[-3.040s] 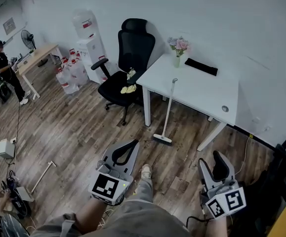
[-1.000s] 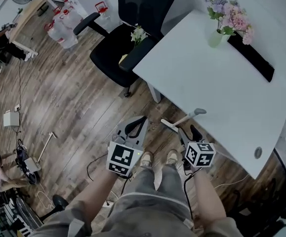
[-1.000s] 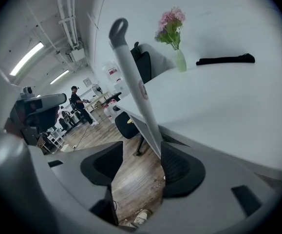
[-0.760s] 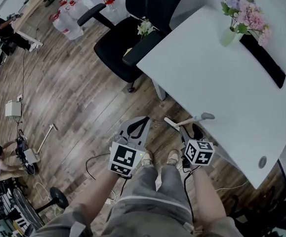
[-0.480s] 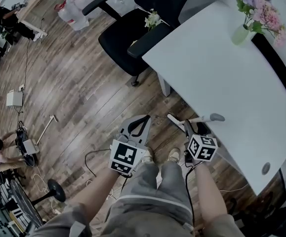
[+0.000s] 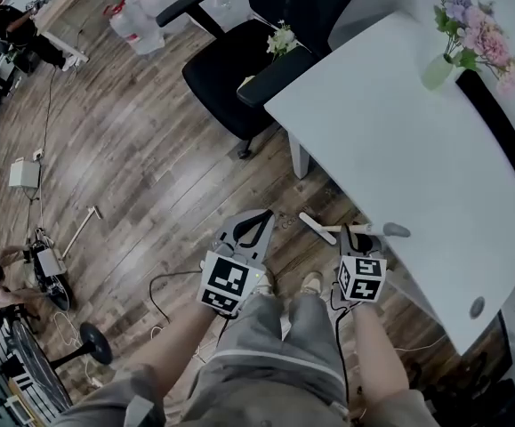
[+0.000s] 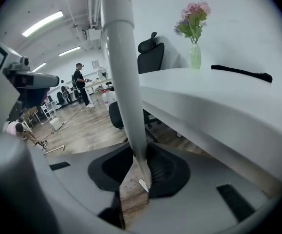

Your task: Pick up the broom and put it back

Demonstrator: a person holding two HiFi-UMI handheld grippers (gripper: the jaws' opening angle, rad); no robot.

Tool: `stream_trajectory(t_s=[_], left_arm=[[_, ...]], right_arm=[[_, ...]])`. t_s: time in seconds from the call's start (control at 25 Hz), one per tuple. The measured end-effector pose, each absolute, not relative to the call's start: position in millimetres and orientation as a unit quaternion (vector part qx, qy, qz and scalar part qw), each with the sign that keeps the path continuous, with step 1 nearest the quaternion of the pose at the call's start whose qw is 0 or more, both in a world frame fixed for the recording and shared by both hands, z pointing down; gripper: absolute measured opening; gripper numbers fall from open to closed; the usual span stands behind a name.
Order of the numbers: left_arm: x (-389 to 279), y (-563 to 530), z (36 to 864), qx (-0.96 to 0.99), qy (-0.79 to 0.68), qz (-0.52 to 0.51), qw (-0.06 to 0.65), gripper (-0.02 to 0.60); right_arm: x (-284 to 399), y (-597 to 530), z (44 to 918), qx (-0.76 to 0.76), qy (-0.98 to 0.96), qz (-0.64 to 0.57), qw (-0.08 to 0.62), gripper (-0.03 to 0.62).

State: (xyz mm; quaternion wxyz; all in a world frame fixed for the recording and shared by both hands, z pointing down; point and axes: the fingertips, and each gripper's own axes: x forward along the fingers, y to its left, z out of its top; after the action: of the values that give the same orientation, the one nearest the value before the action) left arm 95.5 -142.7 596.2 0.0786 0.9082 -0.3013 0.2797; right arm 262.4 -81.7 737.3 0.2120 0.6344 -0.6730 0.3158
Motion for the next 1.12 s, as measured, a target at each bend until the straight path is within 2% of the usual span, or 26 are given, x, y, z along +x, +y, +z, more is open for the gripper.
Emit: stream_trajectory(t_s=[0.24, 0.56, 1.12], left_arm=[[74.4, -146.6, 566.8, 0.907, -0.312, 0.276, 0.068, 0.015], [25.7, -158.9, 490.6, 0.897, -0.362, 0.250, 0.047, 0.015], [-53.7, -131.7, 351.0, 0.877, -0.451, 0.155, 0.051, 0.015]], right_arm=[[250.2, -72.5, 690.2, 0.615, -0.695, 0.298, 0.225, 0.107], [218.9, -92.2, 570.7, 0.548, -0.765, 0.231, 0.246, 0.107], [162.2, -98.3, 371.5, 0.509, -0.833, 0.121, 0.183, 0.107]])
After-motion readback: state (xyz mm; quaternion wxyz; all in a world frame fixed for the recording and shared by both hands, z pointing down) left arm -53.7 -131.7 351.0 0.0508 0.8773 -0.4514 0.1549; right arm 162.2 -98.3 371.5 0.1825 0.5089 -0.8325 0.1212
